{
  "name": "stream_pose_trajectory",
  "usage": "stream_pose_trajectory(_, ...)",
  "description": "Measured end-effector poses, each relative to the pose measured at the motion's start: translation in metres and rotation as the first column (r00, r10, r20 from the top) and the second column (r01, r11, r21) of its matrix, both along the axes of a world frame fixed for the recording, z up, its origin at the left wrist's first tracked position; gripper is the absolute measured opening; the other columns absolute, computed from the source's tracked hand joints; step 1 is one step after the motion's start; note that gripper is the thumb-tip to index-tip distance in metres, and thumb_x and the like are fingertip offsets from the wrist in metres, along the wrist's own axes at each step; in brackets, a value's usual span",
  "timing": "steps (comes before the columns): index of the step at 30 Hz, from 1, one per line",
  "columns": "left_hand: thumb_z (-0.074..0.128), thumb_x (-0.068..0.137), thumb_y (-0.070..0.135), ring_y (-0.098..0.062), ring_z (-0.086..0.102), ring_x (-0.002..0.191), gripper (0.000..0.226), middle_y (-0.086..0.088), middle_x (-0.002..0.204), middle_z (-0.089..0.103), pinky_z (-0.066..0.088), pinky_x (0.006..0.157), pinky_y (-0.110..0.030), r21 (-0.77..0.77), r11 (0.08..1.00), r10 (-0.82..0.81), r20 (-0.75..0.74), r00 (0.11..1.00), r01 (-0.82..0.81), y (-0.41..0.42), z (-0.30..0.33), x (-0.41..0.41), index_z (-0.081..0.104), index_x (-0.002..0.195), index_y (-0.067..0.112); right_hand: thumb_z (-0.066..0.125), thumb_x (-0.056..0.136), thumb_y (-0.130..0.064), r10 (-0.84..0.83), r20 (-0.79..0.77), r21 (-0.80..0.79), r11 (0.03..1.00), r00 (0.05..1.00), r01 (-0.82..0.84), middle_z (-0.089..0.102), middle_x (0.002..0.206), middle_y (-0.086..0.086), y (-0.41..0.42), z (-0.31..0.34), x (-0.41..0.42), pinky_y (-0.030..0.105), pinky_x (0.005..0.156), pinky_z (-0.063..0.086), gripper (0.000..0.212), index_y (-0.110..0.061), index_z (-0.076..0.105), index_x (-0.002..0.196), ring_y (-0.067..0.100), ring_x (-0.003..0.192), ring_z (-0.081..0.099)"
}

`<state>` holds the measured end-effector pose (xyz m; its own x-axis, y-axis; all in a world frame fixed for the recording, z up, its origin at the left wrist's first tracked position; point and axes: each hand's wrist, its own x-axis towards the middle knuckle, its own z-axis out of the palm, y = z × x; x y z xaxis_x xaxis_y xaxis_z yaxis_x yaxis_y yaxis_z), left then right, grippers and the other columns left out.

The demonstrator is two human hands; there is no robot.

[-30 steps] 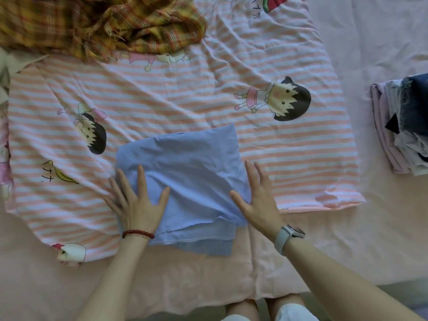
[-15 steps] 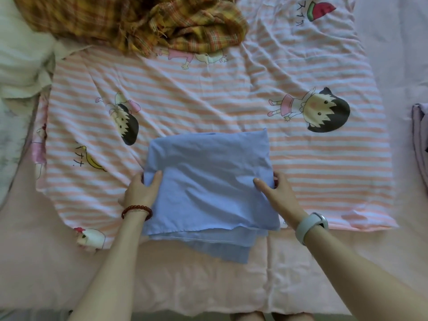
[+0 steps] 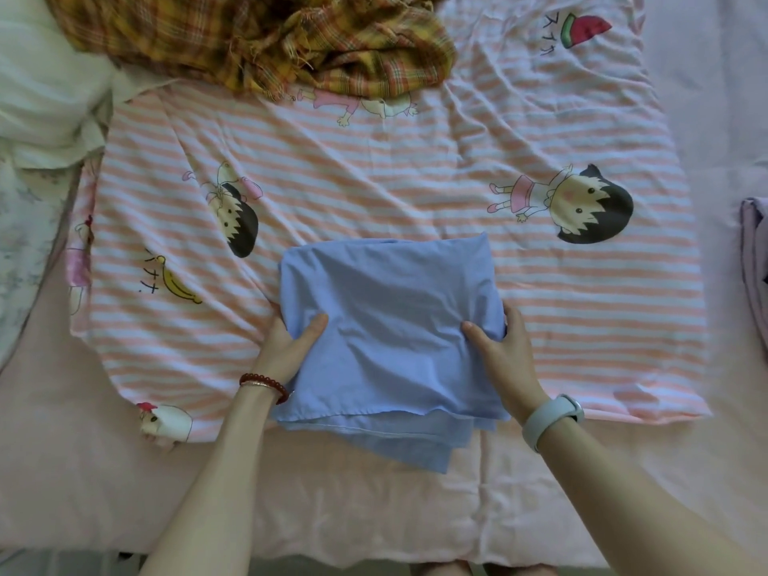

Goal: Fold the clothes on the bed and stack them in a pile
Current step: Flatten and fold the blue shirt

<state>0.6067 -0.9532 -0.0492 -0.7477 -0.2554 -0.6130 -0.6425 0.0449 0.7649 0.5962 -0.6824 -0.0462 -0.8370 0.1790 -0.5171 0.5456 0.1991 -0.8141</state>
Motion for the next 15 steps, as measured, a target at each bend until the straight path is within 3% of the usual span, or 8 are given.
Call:
stream_pose_trajectory(4,0.067,0.083,0.013,-0.014,0.062,0.097,0.030,0.001,0.108,0.064,0.050,0.081,-0.027,-0.116,0.993,-0.018,-0.059,0.998,0.011,0.007,0.001,0.004,0.057,0.112,0.014,0.064,0.086,-0.014,0.024,-0.047,0.035,0.999,0.999,-0.023,0.054,0.118,-0.001,0.006,0.005,0.000,0.031,0.090,0.043,0.045,-0.011,0.046,0.128,0.015,0.104,0.053)
stream_pose_trajectory(7,0.066,0.083,0.010,-0.014,0.058,0.102,0.040,0.001,0.112,0.060,0.047,0.086,-0.027,-0.185,0.983,-0.027,-0.117,0.993,0.005,0.023,0.010,0.012,0.052,0.121,0.010,0.063,0.086,-0.013,0.005,-0.065,0.047,0.999,0.998,-0.002,0.055,0.119,0.001,0.017,0.011,0.004,0.032,0.090,0.043,0.044,-0.010,0.048,0.128,0.016,0.105,0.053)
stream_pose_trajectory(9,0.066,0.083,0.009,-0.011,0.056,0.102,0.041,0.005,0.110,0.058,0.045,0.084,-0.022,-0.187,0.982,-0.014,-0.140,0.990,-0.013,0.037,0.017,0.021,0.051,0.121,0.013,0.063,0.086,-0.012,-0.013,-0.076,0.064,0.998,0.997,0.018,0.056,0.116,-0.001,0.029,0.017,0.010,0.027,0.088,0.043,0.043,-0.009,0.049,0.127,0.015,0.104,0.053)
stream_pose_trajectory(12,0.068,0.082,0.008,-0.010,0.055,0.098,0.042,0.007,0.106,0.058,0.041,0.075,-0.005,-0.229,0.972,0.014,-0.159,0.987,-0.051,0.063,0.027,0.040,0.052,0.120,0.012,0.063,0.086,-0.013,-0.010,-0.077,0.095,0.995,0.997,0.018,0.057,0.102,-0.011,0.050,0.029,0.024,0.010,0.073,0.040,0.037,-0.011,0.052,0.121,0.009,0.094,0.055)
stream_pose_trajectory(15,0.069,0.081,0.007,-0.008,0.055,0.089,0.037,0.011,0.096,0.058,0.038,0.066,0.003,-0.247,0.967,0.018,-0.155,0.988,-0.056,0.096,0.041,0.056,0.053,0.115,0.011,0.062,0.087,-0.013,-0.028,-0.054,0.108,0.994,0.998,0.034,0.057,0.100,-0.014,0.082,0.045,0.043,0.012,0.073,0.040,0.034,-0.013,0.053,0.119,0.004,0.090,0.054)
